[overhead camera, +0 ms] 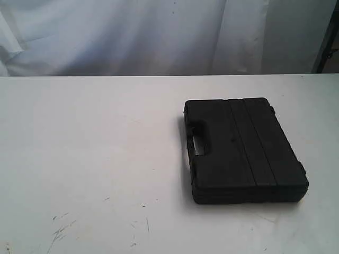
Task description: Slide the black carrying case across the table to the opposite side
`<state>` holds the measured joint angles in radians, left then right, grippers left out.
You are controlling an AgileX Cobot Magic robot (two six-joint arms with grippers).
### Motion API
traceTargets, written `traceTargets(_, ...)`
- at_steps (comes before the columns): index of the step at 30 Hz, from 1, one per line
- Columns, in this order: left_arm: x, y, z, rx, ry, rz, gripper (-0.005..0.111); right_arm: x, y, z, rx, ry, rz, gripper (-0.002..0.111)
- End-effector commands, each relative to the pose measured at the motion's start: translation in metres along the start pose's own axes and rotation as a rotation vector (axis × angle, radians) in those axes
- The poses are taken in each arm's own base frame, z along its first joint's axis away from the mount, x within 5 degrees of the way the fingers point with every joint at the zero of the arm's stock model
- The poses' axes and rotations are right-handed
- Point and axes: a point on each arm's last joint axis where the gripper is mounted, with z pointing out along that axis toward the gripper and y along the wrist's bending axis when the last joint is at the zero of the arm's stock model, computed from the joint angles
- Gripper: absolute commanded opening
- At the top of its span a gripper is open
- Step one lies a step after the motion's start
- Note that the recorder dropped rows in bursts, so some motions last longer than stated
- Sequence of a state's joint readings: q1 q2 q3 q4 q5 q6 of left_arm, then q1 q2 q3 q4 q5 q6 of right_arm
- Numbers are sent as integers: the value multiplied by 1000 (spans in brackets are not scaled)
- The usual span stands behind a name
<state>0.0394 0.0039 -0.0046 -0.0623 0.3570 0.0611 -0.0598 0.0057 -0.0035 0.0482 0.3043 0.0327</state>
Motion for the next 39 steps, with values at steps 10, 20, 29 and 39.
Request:
traceTargets(10,0,0,0,-1,-15,-4,0,-39,1,-10,-7,-462,-3,0)
traceTargets(20,0,0,0,-1,-15,-4,0,-79,4,-30,-18,-633,-5,0)
traceTargets(29,0,0,0,-1,-15,-4,0,-168,11,-18,-13,-477,-4,0)
traceTargets(39,0,0,0,-1,-15,-4,0,-199,25,54,-69,-6,12,0)
